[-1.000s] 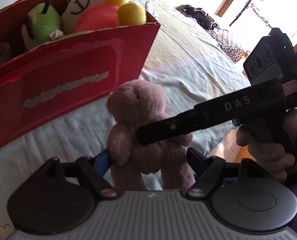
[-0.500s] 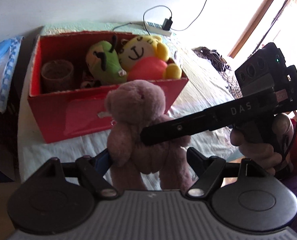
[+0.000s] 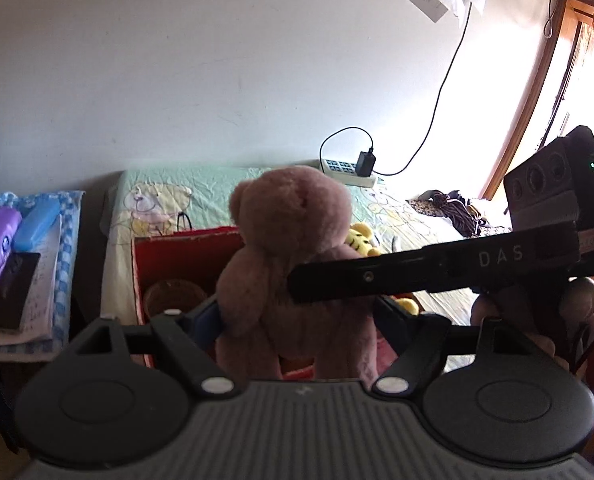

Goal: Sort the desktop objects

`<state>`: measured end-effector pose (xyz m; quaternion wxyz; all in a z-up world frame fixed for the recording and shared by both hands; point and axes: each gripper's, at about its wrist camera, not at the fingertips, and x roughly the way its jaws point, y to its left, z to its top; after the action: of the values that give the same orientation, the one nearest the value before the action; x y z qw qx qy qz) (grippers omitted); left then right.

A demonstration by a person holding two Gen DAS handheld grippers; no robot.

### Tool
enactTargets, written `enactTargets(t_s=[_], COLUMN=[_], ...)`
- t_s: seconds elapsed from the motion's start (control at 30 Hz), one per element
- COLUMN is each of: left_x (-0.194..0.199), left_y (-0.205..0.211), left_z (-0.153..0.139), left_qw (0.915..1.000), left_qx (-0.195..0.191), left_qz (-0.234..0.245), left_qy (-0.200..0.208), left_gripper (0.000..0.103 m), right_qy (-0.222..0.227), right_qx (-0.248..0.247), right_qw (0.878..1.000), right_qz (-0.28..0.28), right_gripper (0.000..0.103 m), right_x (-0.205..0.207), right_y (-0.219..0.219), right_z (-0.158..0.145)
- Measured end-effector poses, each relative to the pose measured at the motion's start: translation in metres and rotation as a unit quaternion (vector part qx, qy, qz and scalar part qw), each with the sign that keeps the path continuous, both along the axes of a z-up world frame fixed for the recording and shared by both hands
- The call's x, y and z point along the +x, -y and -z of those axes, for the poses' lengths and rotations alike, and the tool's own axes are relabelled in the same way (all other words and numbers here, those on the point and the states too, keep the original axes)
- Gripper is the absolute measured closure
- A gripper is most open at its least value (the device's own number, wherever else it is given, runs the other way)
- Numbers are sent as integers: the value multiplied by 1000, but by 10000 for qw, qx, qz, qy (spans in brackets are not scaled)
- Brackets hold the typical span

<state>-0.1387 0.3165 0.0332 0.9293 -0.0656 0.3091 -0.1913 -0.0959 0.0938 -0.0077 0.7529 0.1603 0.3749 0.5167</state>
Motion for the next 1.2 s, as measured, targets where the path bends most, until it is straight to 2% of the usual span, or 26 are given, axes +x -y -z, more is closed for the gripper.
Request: enactTargets(t_s=[0.1, 0.23, 0.53, 0.63, 0.7, 0.77, 1.03, 1.2], left_x=[23, 51, 84, 87, 87, 86, 88, 97], left_y=[-6, -13, -27, -22, -15, -9, 8, 3], left_z=[10, 34, 85, 89, 91, 91, 99, 109], left_qw=[9999, 9991, 9942, 9951, 9955, 9957, 9939, 9899], left_qx=[-101, -256, -547, -335, -175, -82, 141, -253], left_qz=[-7, -36, -58, -19, 131, 209, 516, 514], left_qy=[-73, -335, -928, -926, -921, -897, -962, -1299], left_gripper=[23, 23, 24, 24, 25, 18, 20, 20], right_qy=[105, 17, -72, 61, 240, 345, 231, -71], right_qx=[-99, -338, -961, -1401, -1877, -2102, -2107, -1721], right_qw=[9997, 9984, 9928, 9867, 9774, 9724, 9722, 9793], right_qz=[220, 464, 705, 818, 939, 952, 995, 1060], right_gripper=[65, 65, 66, 66, 70, 70, 71, 68], right_x=[14, 32, 57, 58, 56, 57, 67, 71], right_y=[-7, -21, -41, -46, -56, -61, -61, -51], right_z=[5, 22, 51, 53, 57, 61, 68, 69])
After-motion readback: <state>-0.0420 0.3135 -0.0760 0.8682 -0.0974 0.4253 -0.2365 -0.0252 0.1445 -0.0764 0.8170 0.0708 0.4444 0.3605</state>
